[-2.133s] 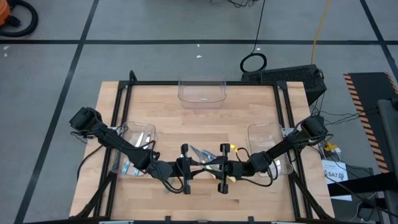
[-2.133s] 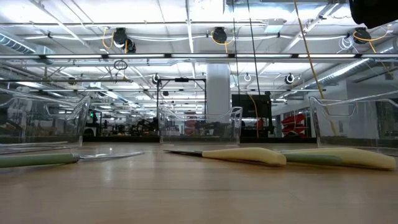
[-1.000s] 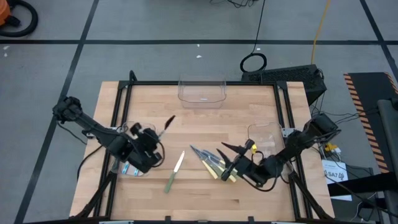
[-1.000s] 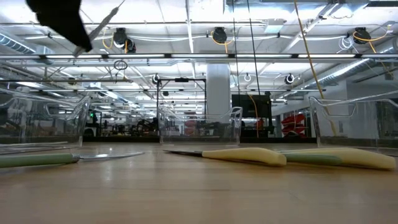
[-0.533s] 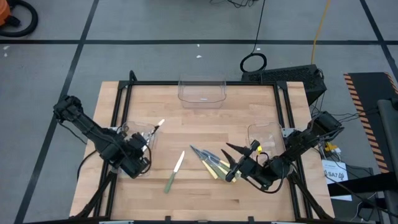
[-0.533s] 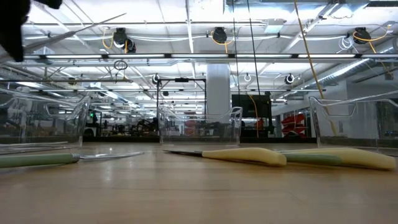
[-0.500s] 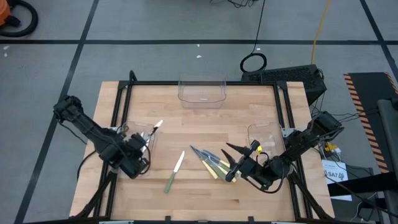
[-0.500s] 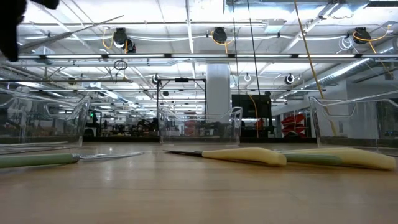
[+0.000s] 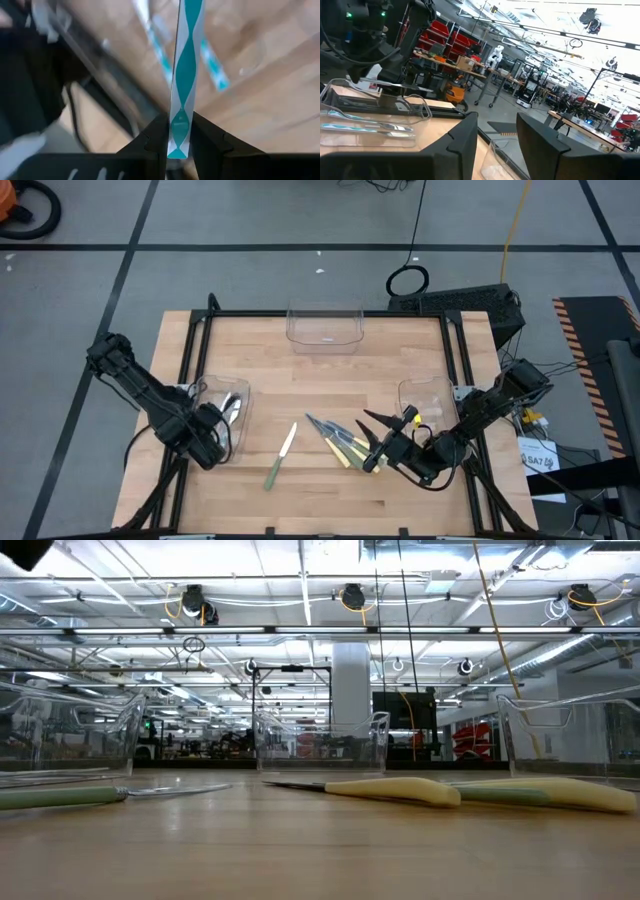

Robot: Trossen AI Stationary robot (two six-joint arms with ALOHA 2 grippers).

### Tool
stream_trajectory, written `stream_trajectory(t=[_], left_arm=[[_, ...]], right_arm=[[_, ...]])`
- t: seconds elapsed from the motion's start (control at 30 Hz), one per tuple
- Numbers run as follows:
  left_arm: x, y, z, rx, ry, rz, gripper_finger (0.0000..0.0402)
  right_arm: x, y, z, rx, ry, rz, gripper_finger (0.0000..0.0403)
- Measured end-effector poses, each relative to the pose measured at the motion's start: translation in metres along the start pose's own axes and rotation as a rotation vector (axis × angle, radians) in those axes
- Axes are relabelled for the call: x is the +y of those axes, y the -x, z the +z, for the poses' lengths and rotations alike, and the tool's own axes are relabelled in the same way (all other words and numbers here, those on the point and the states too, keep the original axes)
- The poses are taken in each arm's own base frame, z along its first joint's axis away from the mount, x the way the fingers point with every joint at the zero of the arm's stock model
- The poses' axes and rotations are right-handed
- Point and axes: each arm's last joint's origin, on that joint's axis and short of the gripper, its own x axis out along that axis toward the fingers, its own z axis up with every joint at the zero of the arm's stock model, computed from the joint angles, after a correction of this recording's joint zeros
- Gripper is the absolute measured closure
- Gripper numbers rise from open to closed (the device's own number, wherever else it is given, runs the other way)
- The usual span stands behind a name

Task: Sort silverware by color (type)
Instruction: Put the white and blue patterned knife into the bottom left transparent bin

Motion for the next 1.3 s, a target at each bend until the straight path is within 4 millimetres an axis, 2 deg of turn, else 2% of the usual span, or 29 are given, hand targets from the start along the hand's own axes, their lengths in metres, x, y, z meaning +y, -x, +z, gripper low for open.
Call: stream_trajectory(t=[0.2,0.4,0.73,1.07,1.3], left_arm=[[0.001,0.000,-0.004,0.155,0.007,0.016,0.0330],[0.003,0.001,0.000,0.197,-0.002,0.022,0.0330],[0.007,-0.015,0.019,0.322,-0.024,0.042,0.0330],[0.010,-0.013,0.041,0.380,-0.027,-0.019,0.0330],[0.010,-0.014,0.048,0.415,-0.024,-0.034,0.0330]], right_arm=[[0.000,0.000,0.000,-0.001,0.005,0.000,0.0273],[0.000,0.000,0.000,-0.002,0.008,0.002,0.0273],[0.000,0.000,0.000,-0.004,0.025,0.003,0.0273],[0.000,0.000,0.000,-0.004,0.040,0.002,0.0273],[0.000,0.000,0.000,-0.004,0.041,0.002,0.0273]])
